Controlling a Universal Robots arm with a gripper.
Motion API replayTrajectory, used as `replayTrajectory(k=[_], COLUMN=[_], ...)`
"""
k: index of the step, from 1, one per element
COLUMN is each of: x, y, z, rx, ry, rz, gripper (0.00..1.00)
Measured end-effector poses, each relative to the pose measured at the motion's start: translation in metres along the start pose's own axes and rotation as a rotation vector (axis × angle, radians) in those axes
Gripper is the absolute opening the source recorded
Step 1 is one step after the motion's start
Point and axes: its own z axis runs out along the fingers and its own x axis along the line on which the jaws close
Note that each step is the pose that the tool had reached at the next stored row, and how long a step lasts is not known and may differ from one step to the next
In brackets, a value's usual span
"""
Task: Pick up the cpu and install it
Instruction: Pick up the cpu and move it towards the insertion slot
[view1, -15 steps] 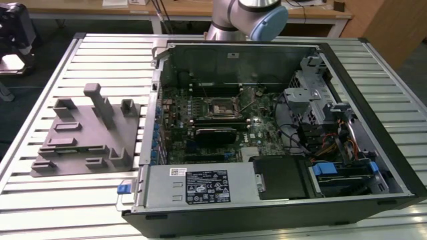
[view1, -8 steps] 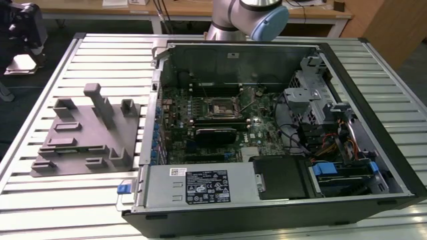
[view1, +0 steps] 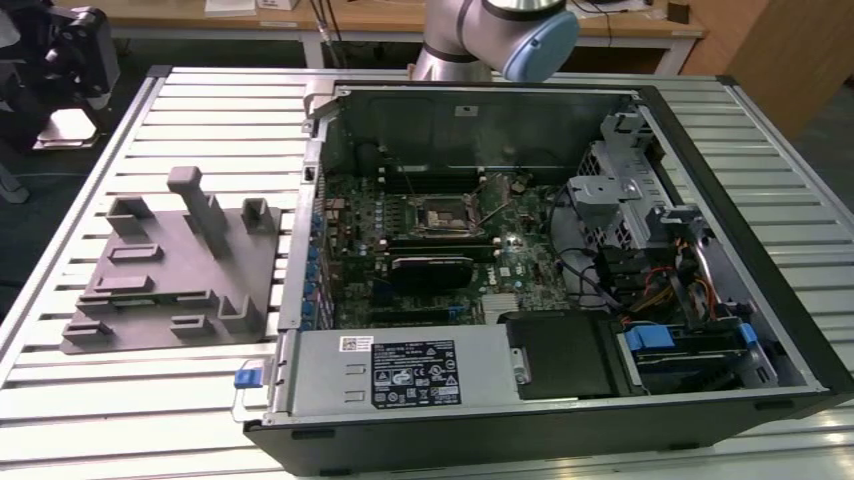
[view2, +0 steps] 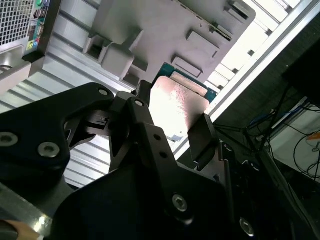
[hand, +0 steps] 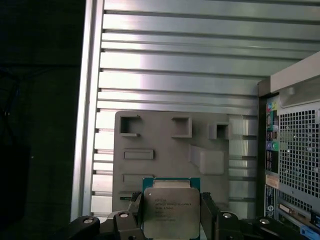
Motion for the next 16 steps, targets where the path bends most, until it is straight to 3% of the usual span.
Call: replayTrajectory(k=[16], x=[-0.0339], y=[-0.001], z=[0.0004], rx=[0.0], ry=[0.0], rz=[0.0], gripper=[0.54])
